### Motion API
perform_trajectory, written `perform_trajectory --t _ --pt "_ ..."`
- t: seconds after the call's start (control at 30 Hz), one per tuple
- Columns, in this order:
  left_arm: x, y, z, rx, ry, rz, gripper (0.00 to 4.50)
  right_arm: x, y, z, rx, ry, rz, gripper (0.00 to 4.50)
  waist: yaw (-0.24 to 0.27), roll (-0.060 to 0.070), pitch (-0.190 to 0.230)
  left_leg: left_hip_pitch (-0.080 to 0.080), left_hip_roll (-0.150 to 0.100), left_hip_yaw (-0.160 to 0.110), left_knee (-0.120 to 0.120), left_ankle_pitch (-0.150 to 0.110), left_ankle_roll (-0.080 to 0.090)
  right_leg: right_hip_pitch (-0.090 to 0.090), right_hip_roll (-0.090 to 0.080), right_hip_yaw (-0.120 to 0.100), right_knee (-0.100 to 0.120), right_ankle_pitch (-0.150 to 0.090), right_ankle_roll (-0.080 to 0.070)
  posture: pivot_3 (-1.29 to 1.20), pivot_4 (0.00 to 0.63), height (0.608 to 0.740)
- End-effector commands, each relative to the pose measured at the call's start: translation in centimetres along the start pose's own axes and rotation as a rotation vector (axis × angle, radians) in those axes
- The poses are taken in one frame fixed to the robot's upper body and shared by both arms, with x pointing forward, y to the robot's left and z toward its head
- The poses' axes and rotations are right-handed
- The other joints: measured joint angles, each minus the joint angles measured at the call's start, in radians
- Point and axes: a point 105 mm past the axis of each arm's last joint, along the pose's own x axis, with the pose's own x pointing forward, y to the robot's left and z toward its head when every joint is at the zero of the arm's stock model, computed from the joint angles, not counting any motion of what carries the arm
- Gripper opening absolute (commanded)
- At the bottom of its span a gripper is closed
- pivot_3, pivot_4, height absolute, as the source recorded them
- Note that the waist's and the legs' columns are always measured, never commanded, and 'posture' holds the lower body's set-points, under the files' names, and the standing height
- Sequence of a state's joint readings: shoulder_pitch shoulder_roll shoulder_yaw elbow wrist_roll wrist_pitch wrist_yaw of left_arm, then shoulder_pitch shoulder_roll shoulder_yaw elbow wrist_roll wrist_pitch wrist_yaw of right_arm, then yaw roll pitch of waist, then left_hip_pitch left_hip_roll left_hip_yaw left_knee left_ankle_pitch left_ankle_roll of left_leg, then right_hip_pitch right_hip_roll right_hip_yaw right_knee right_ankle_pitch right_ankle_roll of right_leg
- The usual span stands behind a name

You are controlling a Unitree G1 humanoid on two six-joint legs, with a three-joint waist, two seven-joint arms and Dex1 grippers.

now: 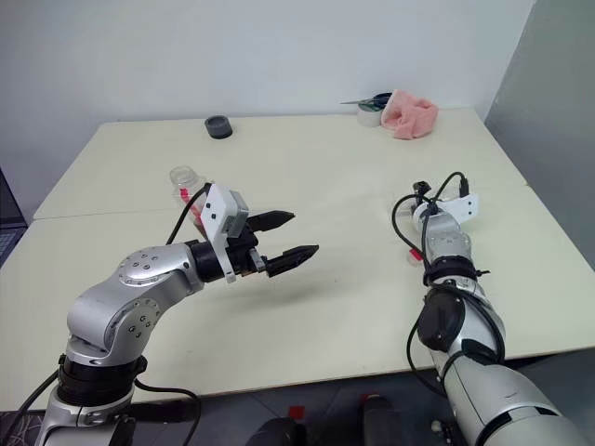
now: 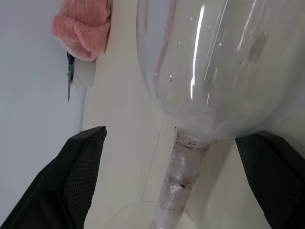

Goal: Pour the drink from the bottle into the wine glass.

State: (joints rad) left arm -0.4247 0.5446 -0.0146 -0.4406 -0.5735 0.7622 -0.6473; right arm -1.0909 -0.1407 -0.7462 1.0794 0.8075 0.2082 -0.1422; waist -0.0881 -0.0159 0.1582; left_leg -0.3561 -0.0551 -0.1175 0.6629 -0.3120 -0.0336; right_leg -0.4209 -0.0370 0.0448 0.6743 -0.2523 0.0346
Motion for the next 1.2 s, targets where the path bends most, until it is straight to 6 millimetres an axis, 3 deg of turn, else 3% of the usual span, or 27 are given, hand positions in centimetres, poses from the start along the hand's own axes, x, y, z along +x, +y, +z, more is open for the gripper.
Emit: perform_trajectory --t 0.03,0.27,0.7,0.8,1.1,1.17,1.2 --pt "-0.1 -0.7 1.0 0.036 -0.027 -0.025 4.47 0.1 0.6 -2.6 0.017 0.071 0.006 4.50 -0.001 0.000 0.000 0.000 0.000 0.001 0.000 0.000 0.000 0.000 0.000 0.000 0.000 0.000 0.000 0.00 0.150 0.740" --pt "0.0 -0.8 1.0 0.033 -0.027 -0.025 4.47 0.2 1.0 -3.1 0.024 0.084 0.015 4.50 -0.001 0.000 0.000 0.001 0.001 0.003 0.000 0.000 0.000 0.000 0.001 0.002 0.000 0.000 0.000 0.00 0.150 0.740" --pt "0.2 -1.0 1.1 0.029 -0.027 -0.031 4.47 0.2 -0.4 -2.1 -0.003 0.040 -0.043 4.50 0.002 0.000 0.000 0.001 0.001 0.002 0.000 0.000 0.000 0.000 0.000 0.001 0.000 0.000 0.000 0.00 0.150 0.740" --pt "0.2 -1.0 1.1 0.029 -0.027 -0.032 4.50 0.2 -0.6 -1.9 -0.005 0.028 -0.053 3.89 0.004 0.000 0.000 0.001 0.000 0.002 0.000 0.000 0.000 0.000 0.000 0.001 0.000 0.000 0.000 0.00 0.150 0.740" --pt "0.4 -1.3 1.2 0.030 -0.031 -0.043 4.50 0.2 -0.7 -1.5 -0.012 0.017 -0.056 0.66 0.004 0.000 0.000 0.000 0.000 0.002 0.000 0.000 0.000 0.000 0.000 0.001 -0.001 0.000 0.000 0.00 0.150 0.740" --pt "0.4 -1.4 1.1 0.029 -0.030 -0.044 4.50 0.2 -0.7 -1.5 -0.015 0.017 -0.058 0.20 0.006 0.000 0.000 0.001 0.000 0.001 0.000 0.000 0.000 0.000 0.000 0.001 0.000 0.000 0.000 0.00 0.150 0.740" --pt "0.4 -1.4 1.0 0.028 -0.030 -0.044 4.50 0.2 -0.7 -1.5 -0.017 0.017 -0.059 0.17 0.007 0.000 0.000 0.000 0.000 0.001 0.000 0.000 0.000 0.001 0.000 0.000 -0.001 0.000 0.000 0.00 0.150 0.740"
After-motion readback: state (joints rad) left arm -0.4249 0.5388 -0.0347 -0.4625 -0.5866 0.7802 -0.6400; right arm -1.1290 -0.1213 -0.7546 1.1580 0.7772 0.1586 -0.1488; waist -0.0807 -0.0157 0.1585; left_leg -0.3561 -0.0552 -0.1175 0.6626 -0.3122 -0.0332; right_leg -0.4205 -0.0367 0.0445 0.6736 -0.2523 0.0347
